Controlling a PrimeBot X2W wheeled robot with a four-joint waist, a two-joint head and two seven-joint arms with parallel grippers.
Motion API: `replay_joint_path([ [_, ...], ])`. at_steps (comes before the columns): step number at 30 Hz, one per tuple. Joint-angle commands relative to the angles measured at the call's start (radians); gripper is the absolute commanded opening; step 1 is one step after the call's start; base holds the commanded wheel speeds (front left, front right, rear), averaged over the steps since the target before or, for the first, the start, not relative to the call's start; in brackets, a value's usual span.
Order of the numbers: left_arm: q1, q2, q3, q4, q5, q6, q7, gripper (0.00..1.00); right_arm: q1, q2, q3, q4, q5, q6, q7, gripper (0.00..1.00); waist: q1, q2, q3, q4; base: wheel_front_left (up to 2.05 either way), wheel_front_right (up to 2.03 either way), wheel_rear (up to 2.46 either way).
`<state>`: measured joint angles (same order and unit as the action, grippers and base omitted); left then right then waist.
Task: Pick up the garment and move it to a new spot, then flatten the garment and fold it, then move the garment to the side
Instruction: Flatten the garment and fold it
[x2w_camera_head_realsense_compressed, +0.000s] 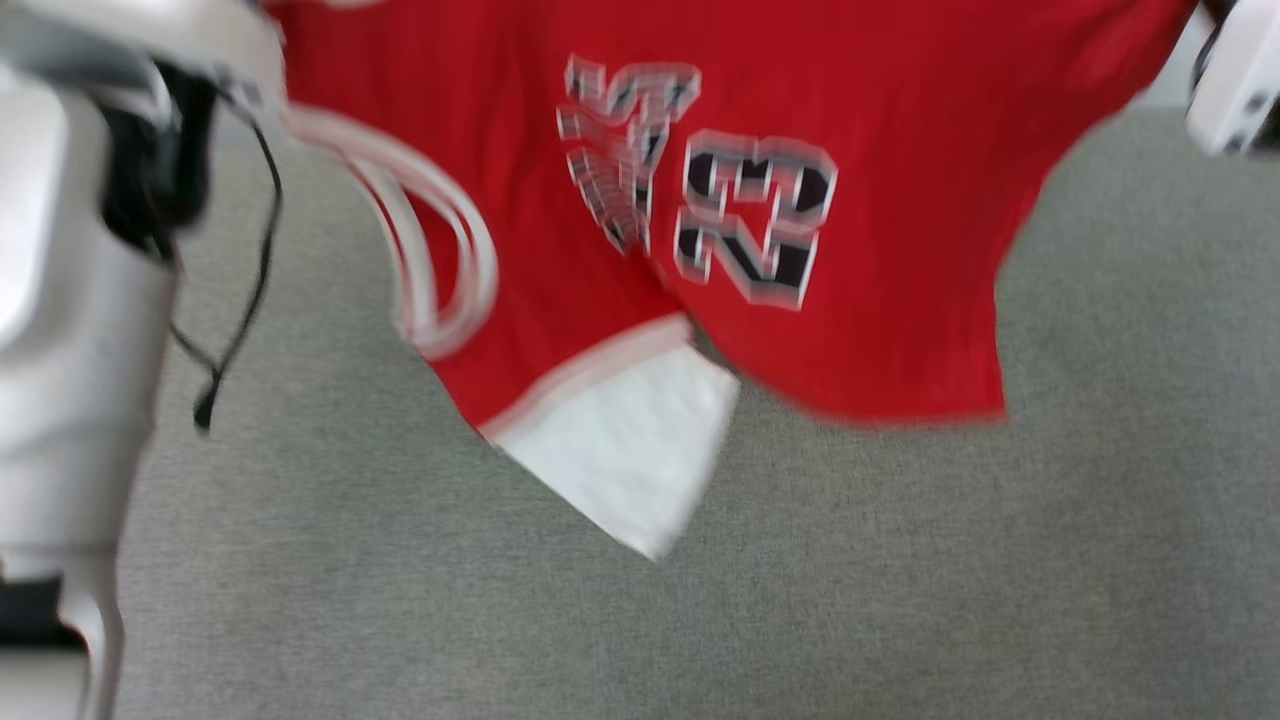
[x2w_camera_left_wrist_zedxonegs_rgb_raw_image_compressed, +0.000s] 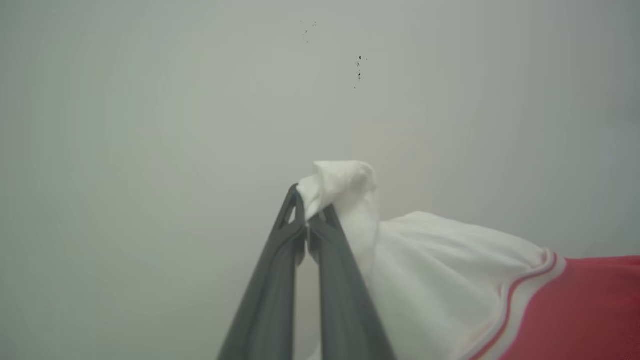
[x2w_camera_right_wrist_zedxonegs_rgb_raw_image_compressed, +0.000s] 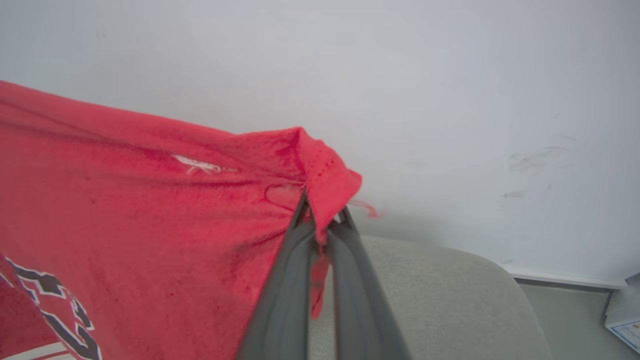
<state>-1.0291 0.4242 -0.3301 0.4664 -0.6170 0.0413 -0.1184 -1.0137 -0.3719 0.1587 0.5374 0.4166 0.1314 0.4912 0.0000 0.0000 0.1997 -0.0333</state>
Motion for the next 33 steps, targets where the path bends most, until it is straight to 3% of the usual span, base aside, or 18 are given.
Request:
replay_joint_path([
  [1,-0.065,0.0,-0.002,0.019,0.015,-0.007,-0.009,0.0,-0.047,-0.005,-0.011,0.008,-0.016,-0.001,-0.023,0.0,0.0,0.0,0.043,-0.013,0.0,0.0,0.0],
  [16,-0.555,0.057,0.016,0.101,0.08,-0.043,-0.022,0.0,-0.477,0.011,-0.039,0.058,-0.093,-0.001,-0.246,0.0,0.0,0.0,0.362,-0.062,0.0,0.0,0.0],
  [25,-0.627,0.057,0.006,0.179,0.081,-0.059,-0.03,0.0,-0.582,0.029,0.025,0.135,-0.086,-0.001,-0.349,0.0,0.0,0.0,0.483,-0.065,0.0,0.0,0.0],
  [33,-0.566,0.033,0.012,0.289,0.034,-0.093,-0.056,0.0,-0.569,0.057,0.111,0.24,-0.024,-0.001,-0.422,0.0,0.0,0.0,0.501,-0.059,0.0,0.0,0.0],
])
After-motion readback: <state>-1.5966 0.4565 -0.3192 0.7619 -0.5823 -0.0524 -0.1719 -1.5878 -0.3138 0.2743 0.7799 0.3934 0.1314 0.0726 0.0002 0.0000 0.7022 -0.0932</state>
